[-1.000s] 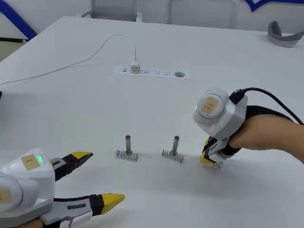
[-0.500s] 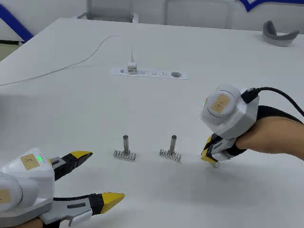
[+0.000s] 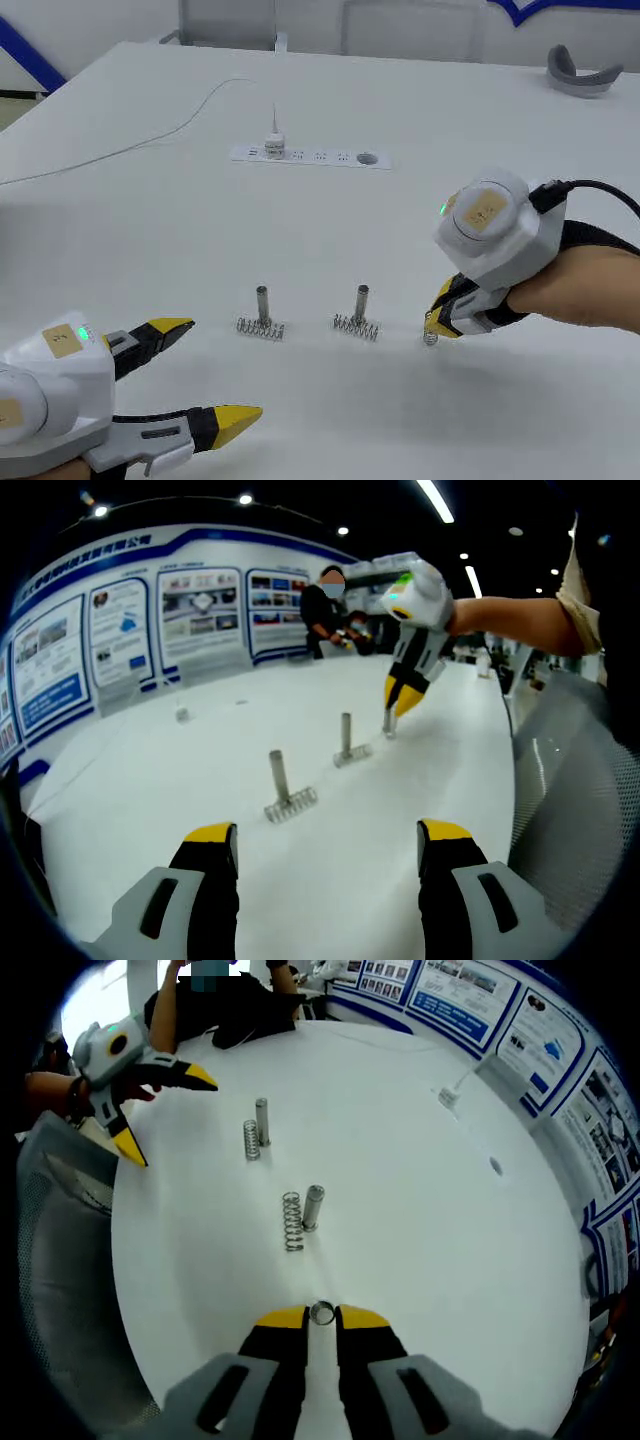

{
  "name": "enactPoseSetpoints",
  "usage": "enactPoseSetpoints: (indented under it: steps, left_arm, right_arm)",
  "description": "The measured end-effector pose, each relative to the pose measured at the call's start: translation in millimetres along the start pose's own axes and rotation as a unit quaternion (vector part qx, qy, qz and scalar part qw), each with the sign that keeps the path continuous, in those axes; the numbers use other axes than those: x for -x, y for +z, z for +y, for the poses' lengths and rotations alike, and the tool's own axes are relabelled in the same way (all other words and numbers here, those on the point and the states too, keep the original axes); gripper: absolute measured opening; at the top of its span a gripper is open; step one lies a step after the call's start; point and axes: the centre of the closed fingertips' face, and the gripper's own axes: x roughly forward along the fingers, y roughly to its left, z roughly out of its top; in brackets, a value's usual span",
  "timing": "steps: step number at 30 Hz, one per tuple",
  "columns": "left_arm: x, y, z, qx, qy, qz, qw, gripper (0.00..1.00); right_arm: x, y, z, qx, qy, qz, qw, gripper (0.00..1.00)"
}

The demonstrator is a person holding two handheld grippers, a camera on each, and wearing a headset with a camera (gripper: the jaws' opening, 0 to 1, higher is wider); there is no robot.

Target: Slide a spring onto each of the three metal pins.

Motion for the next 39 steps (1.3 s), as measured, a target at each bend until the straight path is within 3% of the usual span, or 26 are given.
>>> enactPoseSetpoints:
  steps: [9, 20, 39]
  left_arm:
    - [0.3, 1.2, -0.2, -0.002, 0.000, -0.001, 1.0000, 0.74]
    - [0.6, 3.1, -0.8, -0.004, 0.002, -0.004, 1.0000, 0.74]
    - [-1.3, 4.7, -1.0, -0.006, -0.002, -0.004, 1.0000, 0.74]
  right_arm:
    - [11.4, 5.3, -0.1, -0.012, -0.002, -0.018, 0.9998, 0.12]
    - [36.2, 18.4, 3.1, -0.047, 0.016, -0.055, 0.9972, 0.12]
    - [72.1, 21.8, -18.7, -0.070, -0.012, -0.073, 0.9948, 0.12]
